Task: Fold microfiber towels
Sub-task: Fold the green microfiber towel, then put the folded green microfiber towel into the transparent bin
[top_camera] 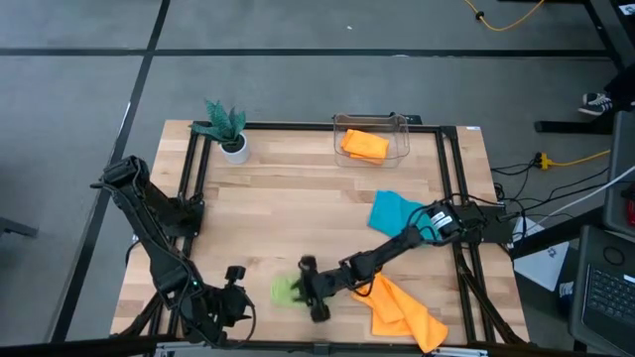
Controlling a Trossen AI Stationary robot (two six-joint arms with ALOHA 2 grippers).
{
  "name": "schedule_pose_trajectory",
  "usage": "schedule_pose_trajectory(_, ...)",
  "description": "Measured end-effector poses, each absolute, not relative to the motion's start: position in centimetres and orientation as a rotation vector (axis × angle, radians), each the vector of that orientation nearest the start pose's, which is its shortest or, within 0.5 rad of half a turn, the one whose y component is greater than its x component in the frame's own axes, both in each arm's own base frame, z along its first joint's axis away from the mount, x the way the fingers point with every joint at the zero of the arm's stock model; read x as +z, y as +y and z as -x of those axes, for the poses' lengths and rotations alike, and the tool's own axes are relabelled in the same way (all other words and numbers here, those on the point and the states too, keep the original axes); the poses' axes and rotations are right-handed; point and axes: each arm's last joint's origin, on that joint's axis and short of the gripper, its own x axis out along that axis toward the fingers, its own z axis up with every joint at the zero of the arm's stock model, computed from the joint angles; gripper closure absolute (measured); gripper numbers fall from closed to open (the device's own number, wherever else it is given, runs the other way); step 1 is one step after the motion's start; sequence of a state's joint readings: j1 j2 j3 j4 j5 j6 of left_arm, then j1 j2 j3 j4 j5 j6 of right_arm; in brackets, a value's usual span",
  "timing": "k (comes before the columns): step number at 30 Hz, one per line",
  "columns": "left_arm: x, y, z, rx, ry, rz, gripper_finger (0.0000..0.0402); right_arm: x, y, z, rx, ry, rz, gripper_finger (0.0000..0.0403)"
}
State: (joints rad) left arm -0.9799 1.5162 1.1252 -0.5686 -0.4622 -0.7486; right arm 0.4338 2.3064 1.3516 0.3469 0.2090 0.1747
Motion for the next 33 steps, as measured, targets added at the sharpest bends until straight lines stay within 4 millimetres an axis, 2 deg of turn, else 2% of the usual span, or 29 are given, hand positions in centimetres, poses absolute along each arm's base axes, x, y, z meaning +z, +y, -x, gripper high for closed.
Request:
schedule_pose_trajectory(5,25.3,-24.8,-18.4,-0.157,0.826,0.060,0.0292,7.5,17.5,-42.4,-0.330,0.494,-0.086,0.0236)
schedule_pose_trajectory(7,25.3,-24.7,-18.5,-0.136,0.806,0.053,0.0292,7.4,16.7,-42.5,-0.470,0.440,-0.144,0.0236)
schedule_pose_trajectory(10,25.4,-24.5,-18.6,-0.084,0.758,0.035,0.0292,7.4,15.7,-42.8,-0.544,0.403,-0.209,0.0236)
schedule_pose_trajectory(14,25.5,-24.1,-19.1,-0.010,0.702,0.020,0.0292,8.0,15.0,-43.1,-0.551,0.392,-0.214,0.0236)
schedule_pose_trajectory(16,25.5,-23.7,-19.6,0.016,0.692,0.016,0.0292,9.4,15.0,-43.2,-0.523,0.382,-0.210,0.0236)
schedule_pose_trajectory(21,25.5,-22.5,-20.7,0.037,0.701,-0.055,0.0292,14.4,15.0,-42.9,-0.478,0.336,-0.179,0.0236)
schedule_pose_trajectory(27,26.1,-20.3,-21.3,0.087,0.744,-0.100,0.0292,20.8,14.5,-40.8,-0.428,0.378,-0.028,0.0236)
schedule_pose_trajectory(30,26.1,-18.8,-21.8,0.160,0.772,-0.086,0.0292,22.4,13.9,-39.3,-0.417,0.472,0.060,0.0236)
schedule_pose_trajectory(33,25.8,-17.6,-22.5,0.228,0.808,-0.027,0.0292,22.9,13.4,-38.0,-0.413,0.575,0.118,0.0236)
